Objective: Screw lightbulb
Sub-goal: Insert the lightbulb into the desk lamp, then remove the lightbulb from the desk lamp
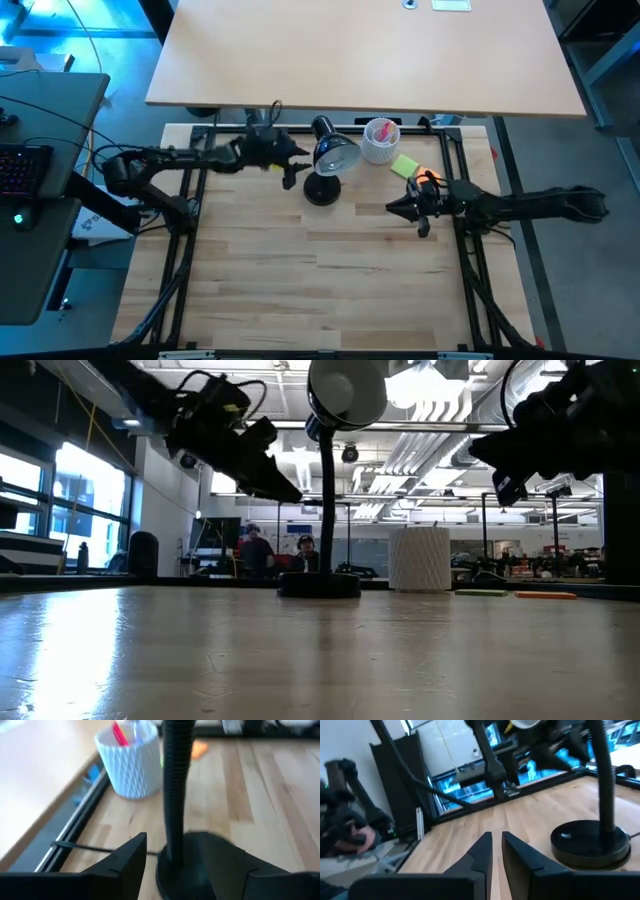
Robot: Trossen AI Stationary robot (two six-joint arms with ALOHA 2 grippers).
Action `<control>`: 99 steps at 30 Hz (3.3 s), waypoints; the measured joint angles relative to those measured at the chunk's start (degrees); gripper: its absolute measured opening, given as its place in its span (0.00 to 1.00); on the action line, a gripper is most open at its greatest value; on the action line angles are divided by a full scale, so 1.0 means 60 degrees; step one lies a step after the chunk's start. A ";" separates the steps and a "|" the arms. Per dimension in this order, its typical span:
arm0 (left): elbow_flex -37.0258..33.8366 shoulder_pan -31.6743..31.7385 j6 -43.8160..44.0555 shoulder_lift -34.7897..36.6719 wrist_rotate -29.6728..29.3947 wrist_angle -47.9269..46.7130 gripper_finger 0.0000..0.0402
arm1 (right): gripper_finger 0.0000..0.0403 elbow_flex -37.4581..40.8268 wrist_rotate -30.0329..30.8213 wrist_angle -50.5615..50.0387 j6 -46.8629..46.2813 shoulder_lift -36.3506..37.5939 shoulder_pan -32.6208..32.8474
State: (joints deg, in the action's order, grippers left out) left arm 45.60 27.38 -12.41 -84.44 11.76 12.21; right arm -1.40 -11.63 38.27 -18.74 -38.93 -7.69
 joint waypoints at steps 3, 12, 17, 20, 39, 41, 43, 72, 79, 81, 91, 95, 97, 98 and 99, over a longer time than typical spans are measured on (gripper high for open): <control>-0.1351 -0.0758 0.0661 -0.0232 -0.1198 0.3382 0.44 | 0.08 0.0140 0.0005 0.0224 -0.0027 -0.0015 -0.0140; -0.1478 -0.1902 0.0565 -0.3199 -0.4555 0.9208 0.44 | 0.08 0.0102 0.0063 0.0472 0.0333 -0.0010 -0.0178; -0.0377 -0.1906 0.0791 -0.4237 -0.5058 0.9146 0.44 | 0.08 0.0100 0.0074 0.0525 0.0130 -0.0002 -0.0178; -0.0075 -0.1908 0.0806 -0.4313 -0.5080 0.9087 0.43 | 0.08 0.0100 0.0305 0.0483 0.0127 0.0006 -0.0178; -0.0302 -0.1074 0.0912 -0.2584 -0.2207 0.6167 0.10 | 0.08 0.0100 0.0850 -0.0643 0.0130 -0.0008 -0.0178; -0.0302 -0.0985 0.1138 -0.2580 -0.2167 0.6071 0.12 | 0.08 0.0100 0.0850 -0.0640 0.0134 -0.0008 -0.0178; -0.0302 -0.0917 0.1179 -0.2567 -0.2122 0.5968 0.19 | 0.08 0.0100 0.0850 -0.0649 0.0130 -0.0008 -0.0178; -0.6757 -0.2179 0.3978 0.7362 -0.3065 0.3324 0.48 | 0.08 0.0140 -0.2064 -0.0348 0.1209 0.1321 -0.1123; -0.6866 -0.2237 0.3716 0.9421 -0.2974 0.1229 0.44 | 0.08 0.0140 -0.2793 -0.0374 0.1194 0.1511 -0.1566; -0.6863 -0.2290 0.3716 0.9932 -0.2735 0.0696 0.43 | 0.08 0.0140 -0.2811 -0.0385 0.1184 0.1525 -0.1653; -0.6863 -0.2682 0.3563 1.1613 -0.2832 -0.1344 0.43 | 0.08 0.0144 -0.2567 -0.0889 0.1134 0.1489 -0.1675; -0.6863 -0.2963 0.3290 1.1754 -0.3524 -0.0885 0.43 | 0.08 0.0144 -0.2567 -0.1399 0.1136 0.1493 -0.1675; -0.6863 -0.3095 0.3112 1.1754 -0.3718 -0.0520 0.43 | 0.08 0.0144 -0.2563 -0.1673 0.1132 0.1496 -0.1675; -0.6863 -0.3148 0.3047 1.1749 -0.3744 -0.0353 0.43 | 0.08 0.0147 -0.2563 -0.1798 0.1132 0.1496 -0.1675; -0.6863 -0.3183 0.3045 1.1748 -0.3766 -0.0237 0.43 | 0.08 0.0147 -0.2561 -0.1929 0.1132 0.1496 -0.1675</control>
State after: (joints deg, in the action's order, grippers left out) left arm 4.43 8.28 5.87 -13.95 -10.84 10.79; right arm -0.51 -26.99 26.70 -11.94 -29.95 -17.74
